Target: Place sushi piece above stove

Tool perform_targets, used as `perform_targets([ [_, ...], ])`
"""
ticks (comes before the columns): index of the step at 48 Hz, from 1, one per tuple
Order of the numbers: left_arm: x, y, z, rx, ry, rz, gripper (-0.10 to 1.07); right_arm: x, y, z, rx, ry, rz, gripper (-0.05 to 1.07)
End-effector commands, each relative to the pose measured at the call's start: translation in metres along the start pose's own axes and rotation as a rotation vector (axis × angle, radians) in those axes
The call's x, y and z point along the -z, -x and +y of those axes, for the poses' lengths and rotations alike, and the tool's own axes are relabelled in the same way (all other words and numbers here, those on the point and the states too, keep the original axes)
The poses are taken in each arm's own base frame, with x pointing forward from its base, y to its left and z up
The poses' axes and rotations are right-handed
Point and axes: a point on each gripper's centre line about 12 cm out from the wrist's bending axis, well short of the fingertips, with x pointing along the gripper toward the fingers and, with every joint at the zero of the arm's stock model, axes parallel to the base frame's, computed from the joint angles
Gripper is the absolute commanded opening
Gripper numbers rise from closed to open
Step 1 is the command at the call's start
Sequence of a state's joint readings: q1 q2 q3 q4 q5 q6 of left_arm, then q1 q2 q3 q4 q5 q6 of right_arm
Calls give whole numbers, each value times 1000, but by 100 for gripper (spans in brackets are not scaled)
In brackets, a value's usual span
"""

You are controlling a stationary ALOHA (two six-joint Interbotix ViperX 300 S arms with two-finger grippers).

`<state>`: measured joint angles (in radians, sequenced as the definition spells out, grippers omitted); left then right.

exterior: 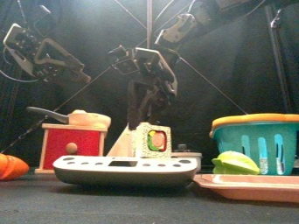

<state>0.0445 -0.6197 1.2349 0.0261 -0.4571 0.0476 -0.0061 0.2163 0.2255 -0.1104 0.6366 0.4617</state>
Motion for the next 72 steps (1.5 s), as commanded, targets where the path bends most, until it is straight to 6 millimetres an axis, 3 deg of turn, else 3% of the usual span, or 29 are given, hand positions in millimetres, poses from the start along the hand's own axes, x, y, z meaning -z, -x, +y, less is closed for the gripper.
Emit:
perform_targets([
  [1,-6,-1,1,-3,1,-18,88,-11,28,-2,-18,-6,-68,69],
  [18,-4,-1,1,-3,3,-14,88,4,39,-67,58,-116,-52,69],
  [29,-4,-1,1,-9,14,-13,88,29,34,-88,96,-144,5,69],
  [50,-4,-1,1,-9,14,-13,88,51,39,-99,135,-115,38,70],
  [65,-4,-1,1,-9,14,-12,88,54,35,-99,145,-99,50,70],
  [72,-4,-1,1,-9,14,-13,88,53,35,-99,145,-95,37,77],
])
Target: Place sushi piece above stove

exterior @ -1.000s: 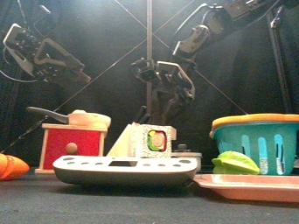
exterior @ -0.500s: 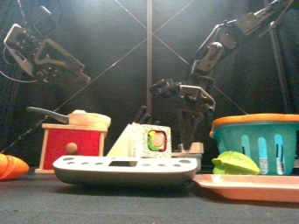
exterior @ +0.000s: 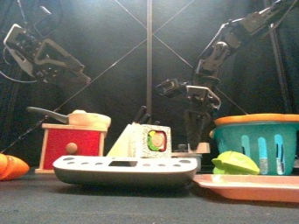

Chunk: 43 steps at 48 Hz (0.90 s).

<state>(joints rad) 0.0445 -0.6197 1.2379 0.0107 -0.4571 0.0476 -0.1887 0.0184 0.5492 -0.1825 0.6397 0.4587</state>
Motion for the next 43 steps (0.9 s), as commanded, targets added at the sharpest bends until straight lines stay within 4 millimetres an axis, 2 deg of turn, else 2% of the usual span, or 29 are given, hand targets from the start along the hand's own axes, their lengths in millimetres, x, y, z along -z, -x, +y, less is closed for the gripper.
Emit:
perform_targets([
  [1,-5,-2,1,-2,0,-17,88,-9,12,1,-16,-5,-54,78],
  [9,-5,-2,1,-2,0,-15,88,-8,10,1,-16,-3,-53,95],
  [15,-5,-2,1,-2,-1,-15,88,-7,7,1,-13,-2,-43,103],
  [26,-5,-2,1,-2,-3,-15,88,-13,15,3,-25,6,-83,103],
  [43,-3,-1,-8,28,18,-12,88,-26,28,15,-125,63,-308,103],
])
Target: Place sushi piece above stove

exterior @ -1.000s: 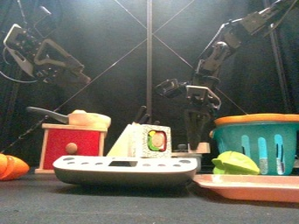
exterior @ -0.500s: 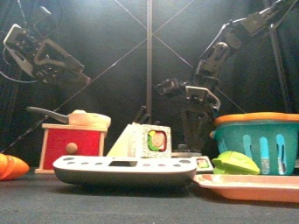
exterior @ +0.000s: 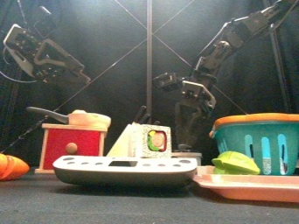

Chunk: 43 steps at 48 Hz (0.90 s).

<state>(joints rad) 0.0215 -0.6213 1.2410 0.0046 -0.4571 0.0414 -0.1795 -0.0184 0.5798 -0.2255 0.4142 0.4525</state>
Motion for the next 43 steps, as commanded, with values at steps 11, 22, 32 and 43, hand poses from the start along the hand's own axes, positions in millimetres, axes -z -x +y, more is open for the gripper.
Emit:
perform_targets([
  [11,-7,-1,-21,67,66,-18,88,-8,20,29,-104,89,-168,103],
  [22,-7,-1,-24,60,140,-13,88,-8,25,41,-188,168,-310,103],
  [32,-8,-2,-21,43,171,-13,88,-6,25,42,-213,202,-358,103],
  [43,-9,-4,-21,32,206,-8,88,-8,31,52,-233,298,-402,103],
])
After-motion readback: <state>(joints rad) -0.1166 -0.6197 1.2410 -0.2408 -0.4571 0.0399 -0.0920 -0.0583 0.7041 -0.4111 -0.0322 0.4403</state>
